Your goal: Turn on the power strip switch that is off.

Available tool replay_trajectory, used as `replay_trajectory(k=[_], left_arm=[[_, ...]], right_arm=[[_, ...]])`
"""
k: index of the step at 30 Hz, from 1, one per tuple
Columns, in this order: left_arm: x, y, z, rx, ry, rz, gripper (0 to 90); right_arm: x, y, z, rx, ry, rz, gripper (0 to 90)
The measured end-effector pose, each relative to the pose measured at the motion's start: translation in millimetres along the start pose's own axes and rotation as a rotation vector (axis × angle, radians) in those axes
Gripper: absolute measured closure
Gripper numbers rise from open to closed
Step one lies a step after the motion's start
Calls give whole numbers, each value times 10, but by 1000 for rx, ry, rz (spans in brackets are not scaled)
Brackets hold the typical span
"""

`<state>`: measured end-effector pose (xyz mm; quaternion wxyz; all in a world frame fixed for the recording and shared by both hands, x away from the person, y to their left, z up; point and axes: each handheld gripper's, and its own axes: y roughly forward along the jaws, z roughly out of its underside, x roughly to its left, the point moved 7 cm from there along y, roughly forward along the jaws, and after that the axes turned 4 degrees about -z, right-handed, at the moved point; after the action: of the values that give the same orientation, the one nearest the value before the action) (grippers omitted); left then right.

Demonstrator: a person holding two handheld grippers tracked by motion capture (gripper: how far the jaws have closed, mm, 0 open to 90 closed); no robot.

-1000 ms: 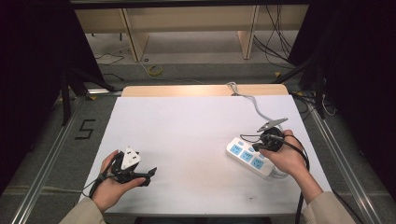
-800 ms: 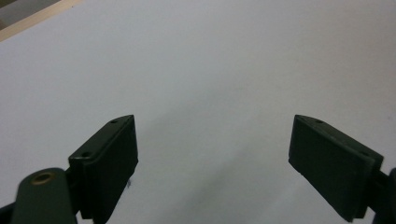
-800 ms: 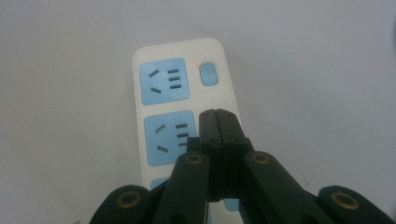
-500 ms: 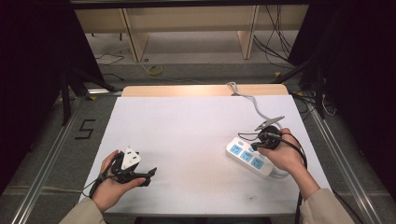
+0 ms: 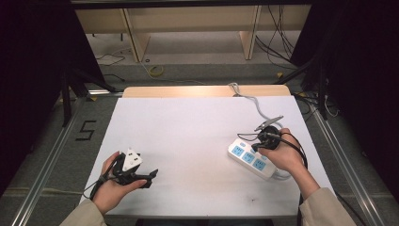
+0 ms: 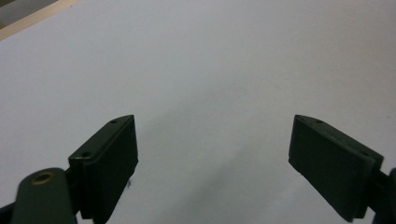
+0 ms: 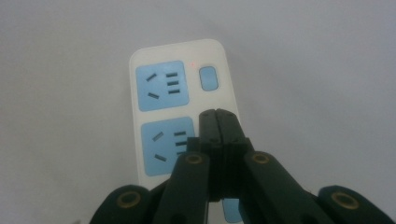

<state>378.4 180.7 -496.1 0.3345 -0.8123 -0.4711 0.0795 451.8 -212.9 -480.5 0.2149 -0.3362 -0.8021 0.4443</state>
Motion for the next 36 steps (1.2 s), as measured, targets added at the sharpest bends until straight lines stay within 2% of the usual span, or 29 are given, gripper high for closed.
replay_trajectory(k=[36], left_arm=[[-7,2,-2,0,2,3,154]], right_arm=[[-45,153,-11,66,10,-8,900]])
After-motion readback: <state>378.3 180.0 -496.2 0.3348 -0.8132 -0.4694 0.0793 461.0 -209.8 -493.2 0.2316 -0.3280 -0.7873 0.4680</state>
